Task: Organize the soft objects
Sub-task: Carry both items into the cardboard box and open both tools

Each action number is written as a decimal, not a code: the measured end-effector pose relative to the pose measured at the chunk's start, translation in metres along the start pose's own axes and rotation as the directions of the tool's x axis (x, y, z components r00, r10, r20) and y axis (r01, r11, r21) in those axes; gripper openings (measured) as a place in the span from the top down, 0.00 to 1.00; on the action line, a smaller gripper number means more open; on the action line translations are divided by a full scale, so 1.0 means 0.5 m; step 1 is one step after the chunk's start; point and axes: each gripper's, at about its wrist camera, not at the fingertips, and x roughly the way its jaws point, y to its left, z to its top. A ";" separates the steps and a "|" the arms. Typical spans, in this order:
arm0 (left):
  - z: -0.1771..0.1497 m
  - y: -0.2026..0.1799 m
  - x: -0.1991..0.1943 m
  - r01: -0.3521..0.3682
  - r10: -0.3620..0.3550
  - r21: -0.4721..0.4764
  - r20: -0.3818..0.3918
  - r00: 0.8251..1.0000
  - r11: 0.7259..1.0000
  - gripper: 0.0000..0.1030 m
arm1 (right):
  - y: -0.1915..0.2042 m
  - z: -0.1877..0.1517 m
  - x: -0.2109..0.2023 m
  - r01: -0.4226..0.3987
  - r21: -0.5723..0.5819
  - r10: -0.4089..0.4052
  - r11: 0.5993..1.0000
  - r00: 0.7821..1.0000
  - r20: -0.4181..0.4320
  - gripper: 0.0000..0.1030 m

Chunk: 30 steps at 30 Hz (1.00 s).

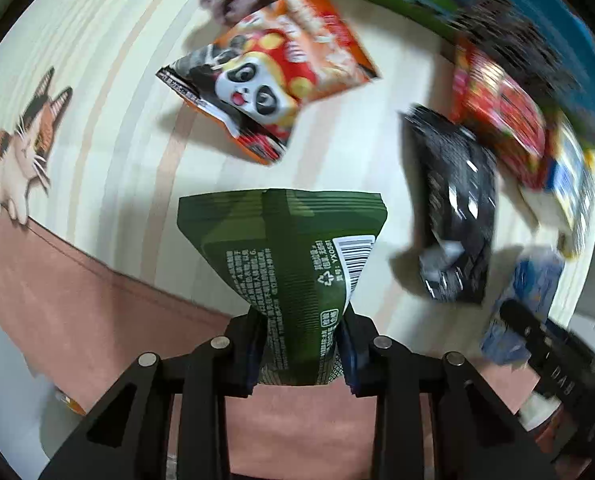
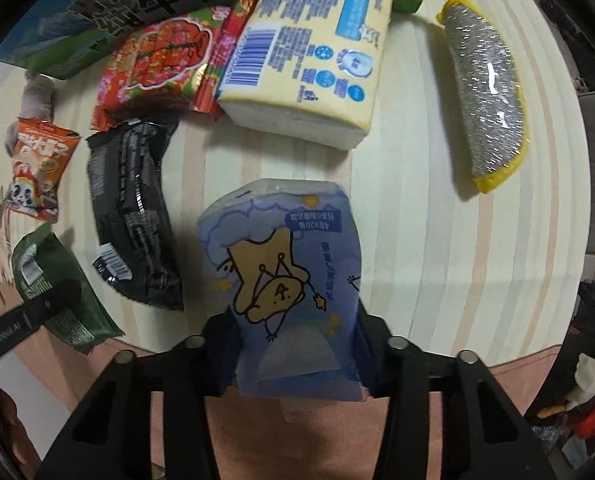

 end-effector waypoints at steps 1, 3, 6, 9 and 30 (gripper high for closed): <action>-0.011 -0.012 -0.009 -0.007 0.007 0.016 0.010 1.000 1.000 0.72 | -0.001 -0.008 -0.002 -0.018 0.004 0.018 1.000 1.000 0.001 0.56; -0.042 -0.040 -0.043 -0.010 0.009 0.049 0.028 1.000 0.999 0.72 | 0.000 -0.029 -0.013 -0.058 0.010 0.058 0.998 0.998 0.008 0.57; -0.073 -0.082 -0.106 0.018 -0.022 0.073 0.056 0.998 0.997 0.72 | -0.001 -0.062 -0.042 -0.133 0.009 0.133 0.991 0.991 0.022 0.57; -0.088 -0.117 -0.193 0.057 -0.068 0.102 0.107 0.992 0.993 0.72 | 0.008 -0.082 -0.100 -0.189 -0.010 0.189 0.982 0.980 0.055 0.57; 0.464 -0.293 -0.361 0.186 -0.205 0.323 0.027 0.978 0.928 0.72 | -0.004 0.354 -0.424 -0.200 0.020 0.187 0.980 0.942 0.278 0.57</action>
